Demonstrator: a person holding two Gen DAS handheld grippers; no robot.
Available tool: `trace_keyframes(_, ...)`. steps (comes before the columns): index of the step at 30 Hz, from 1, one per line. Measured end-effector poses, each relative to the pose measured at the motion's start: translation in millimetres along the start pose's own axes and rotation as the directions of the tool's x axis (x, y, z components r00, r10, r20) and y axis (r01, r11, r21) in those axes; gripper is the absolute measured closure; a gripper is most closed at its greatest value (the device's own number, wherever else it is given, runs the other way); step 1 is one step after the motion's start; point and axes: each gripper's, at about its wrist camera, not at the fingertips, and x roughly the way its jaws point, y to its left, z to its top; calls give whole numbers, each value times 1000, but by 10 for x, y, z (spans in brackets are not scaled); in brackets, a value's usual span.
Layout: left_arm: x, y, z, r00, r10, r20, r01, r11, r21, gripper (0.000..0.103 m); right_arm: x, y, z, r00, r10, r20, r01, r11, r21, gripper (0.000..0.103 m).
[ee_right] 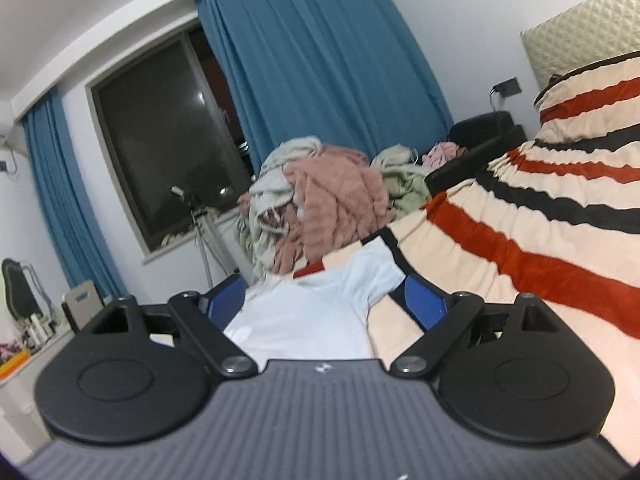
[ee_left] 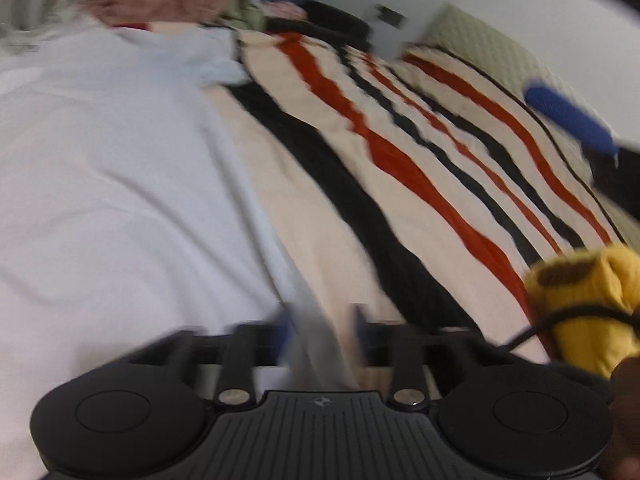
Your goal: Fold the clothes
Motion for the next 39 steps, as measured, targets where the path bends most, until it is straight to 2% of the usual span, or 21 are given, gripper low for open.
trace_keyframes(1, -95, 59, 37, 1000, 25, 15, -25, 1000, 2, 31, 13, 26, -17, 1000, 2, -4, -2, 1000, -16, 14)
trace_keyframes(4, -381, 237, 149, 993, 101, 61, -101, 995, 4, 21, 30, 123, -71, 1000, 9, -14, -10, 997, -76, 15)
trace_keyframes(6, -617, 347, 217, 976, 182, 115, -187, 982, 34, 19, 33, 178, -108, 999, 28, -19, -30, 994, -102, 15)
trace_keyframes(8, -839, 407, 282, 946, 267, 185, -283, 957, 66, 12, 55, 237, -147, 999, 37, -29, -40, 991, -125, 15)
trace_keyframes(10, -1071, 468, 310, 905, 333, 264, -360, 931, 60, 1, 92, 311, -192, 998, 39, -43, -45, 988, -151, 15)
trace_keyframes(12, -1283, 545, 304, 862, 382, 333, -409, 912, 12, 0, 125, 387, -242, 998, 42, -53, -51, 983, -177, 15)
trace_keyframes(15, -1485, 648, 255, 801, 454, 389, -461, 884, -82, 0, 177, 507, -335, 997, 38, -66, -51, 975, -216, 15)
trace_keyframes(17, -1584, 715, 210, 786, 471, 400, -455, 879, -140, 0, 211, 593, -393, 997, 30, -73, -47, 969, -243, 15)
trace_keyframes(24, -2009, 810, 76, 721, 533, 443, -508, 841, -184, 0, 272, 870, -528, 994, 43, -99, -75, 932, -353, 15)
trace_keyframes(25, -2057, 807, 62, 717, 530, 452, -505, 842, -187, 0, 251, 893, -536, 995, 47, -91, -77, 929, -363, 15)
trace_keyframes(28, -2142, 812, 20, 728, 507, 461, -479, 858, -187, 0, 201, 930, -543, 996, 55, -67, -76, 925, -372, 15)
trace_keyframes(31, -2166, 797, 4, 718, 515, 468, -489, 852, -188, 0, 221, 893, -506, 998, 50, -44, -62, 948, -312, 15)
trace_keyframes(32, -2170, 793, 1, 713, 522, 469, -493, 848, -194, 0, 284, 869, -474, 997, 58, -43, -67, 964, -255, 14)
trace_keyframes(34, -2177, 805, 0, 717, 515, 470, -479, 854, -205, 0, 595, 793, -355, 993, 94, -72, -99, 993, -68, 13)
trace_keyframes(36, -2180, 824, -17, 720, 513, 467, -474, 855, -210, 0, 1099, 720, -212, 980, 131, -149, -119, 989, 84, 15)
trace_keyframes(39, -2153, 866, -56, 710, 540, 452, -495, 839, -224, 0, 1898, 543, -155, 978, 85, -189, -55, 986, 156, 16)
